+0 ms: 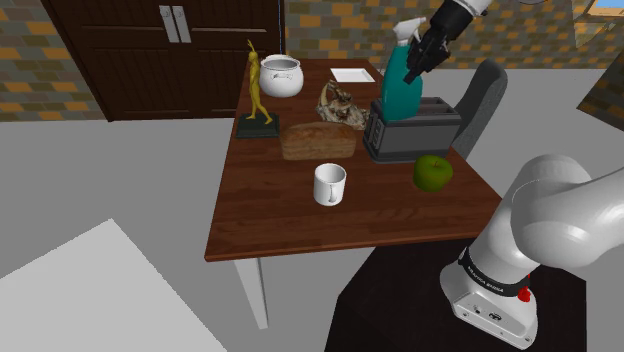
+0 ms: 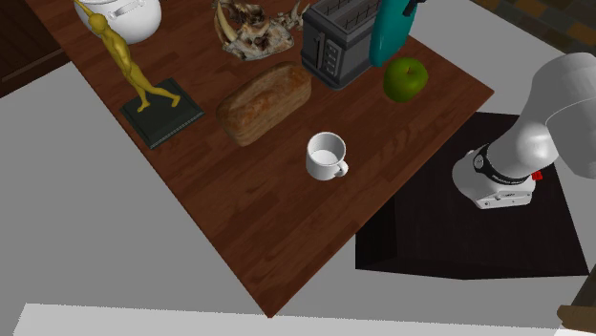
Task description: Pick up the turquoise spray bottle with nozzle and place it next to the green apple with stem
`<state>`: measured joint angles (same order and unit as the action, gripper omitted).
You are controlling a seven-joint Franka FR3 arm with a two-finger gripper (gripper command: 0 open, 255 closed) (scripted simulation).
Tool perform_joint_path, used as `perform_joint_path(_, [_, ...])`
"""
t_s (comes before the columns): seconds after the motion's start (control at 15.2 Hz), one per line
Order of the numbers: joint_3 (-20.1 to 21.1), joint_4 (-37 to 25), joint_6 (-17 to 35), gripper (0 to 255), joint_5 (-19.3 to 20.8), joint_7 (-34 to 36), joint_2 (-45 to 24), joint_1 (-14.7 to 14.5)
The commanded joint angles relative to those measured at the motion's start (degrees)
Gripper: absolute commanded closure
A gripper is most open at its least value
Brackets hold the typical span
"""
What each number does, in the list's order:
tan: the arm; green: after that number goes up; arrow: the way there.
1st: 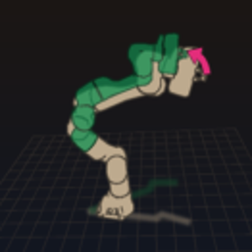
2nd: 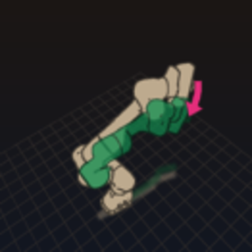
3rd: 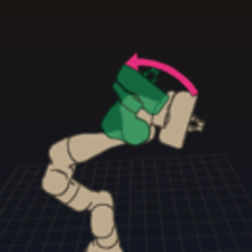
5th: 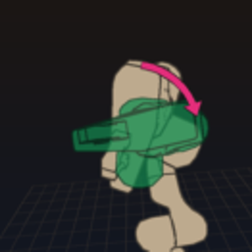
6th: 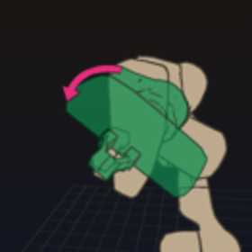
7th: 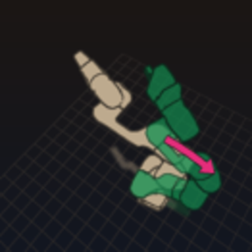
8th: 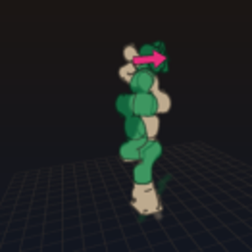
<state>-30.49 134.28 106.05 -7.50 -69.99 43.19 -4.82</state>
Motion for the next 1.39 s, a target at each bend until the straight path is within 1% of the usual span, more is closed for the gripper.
perform_joint_path(0.0, [-0.3,1.5,1.2,255,0.2,-0.5,0.2,0.2])
perform_joint_path(0.73, [-2.3,9.5,8.7,255,0.7,-3.5,0.2,0.9])
perform_joint_path(1.32, [-4.5,15.1,15.2,255,0.8,-6.4,-1.1,0.8])
